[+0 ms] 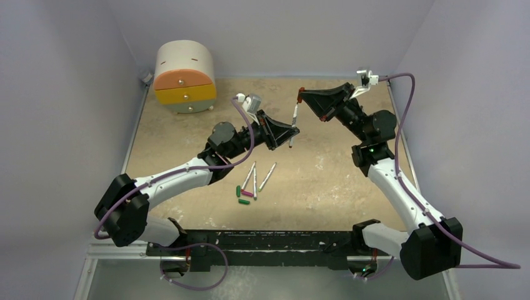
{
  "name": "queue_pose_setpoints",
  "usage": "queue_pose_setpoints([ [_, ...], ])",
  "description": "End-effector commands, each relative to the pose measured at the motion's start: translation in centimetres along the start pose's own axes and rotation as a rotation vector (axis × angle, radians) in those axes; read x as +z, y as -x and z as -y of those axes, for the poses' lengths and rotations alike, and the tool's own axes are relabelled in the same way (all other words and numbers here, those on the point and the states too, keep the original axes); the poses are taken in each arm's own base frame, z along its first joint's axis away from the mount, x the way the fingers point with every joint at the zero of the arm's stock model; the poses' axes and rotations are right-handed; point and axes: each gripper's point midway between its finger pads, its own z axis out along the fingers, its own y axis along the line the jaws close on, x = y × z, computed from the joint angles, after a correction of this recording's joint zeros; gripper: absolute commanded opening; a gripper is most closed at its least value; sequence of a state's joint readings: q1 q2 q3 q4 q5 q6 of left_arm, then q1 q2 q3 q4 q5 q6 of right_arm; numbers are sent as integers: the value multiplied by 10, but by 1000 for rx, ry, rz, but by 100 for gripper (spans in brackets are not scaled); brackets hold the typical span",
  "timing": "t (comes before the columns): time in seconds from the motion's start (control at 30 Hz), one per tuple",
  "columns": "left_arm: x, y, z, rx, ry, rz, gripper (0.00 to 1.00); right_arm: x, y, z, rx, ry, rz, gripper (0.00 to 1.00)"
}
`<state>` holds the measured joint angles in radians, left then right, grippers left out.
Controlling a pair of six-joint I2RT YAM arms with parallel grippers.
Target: Insert the pens into the pen caps
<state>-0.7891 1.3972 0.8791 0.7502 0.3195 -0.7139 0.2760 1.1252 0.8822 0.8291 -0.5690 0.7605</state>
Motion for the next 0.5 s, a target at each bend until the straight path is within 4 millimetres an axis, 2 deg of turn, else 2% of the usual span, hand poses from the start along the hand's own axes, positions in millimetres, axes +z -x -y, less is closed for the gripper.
queue_pose_setpoints([
  [0.0, 5, 22, 21, 43, -63, 56, 0, 5, 21, -23, -43, 80, 49, 0],
  [0.47, 1, 25, 21, 59, -51, 63, 0, 6, 20, -22, -42, 77, 43, 0],
])
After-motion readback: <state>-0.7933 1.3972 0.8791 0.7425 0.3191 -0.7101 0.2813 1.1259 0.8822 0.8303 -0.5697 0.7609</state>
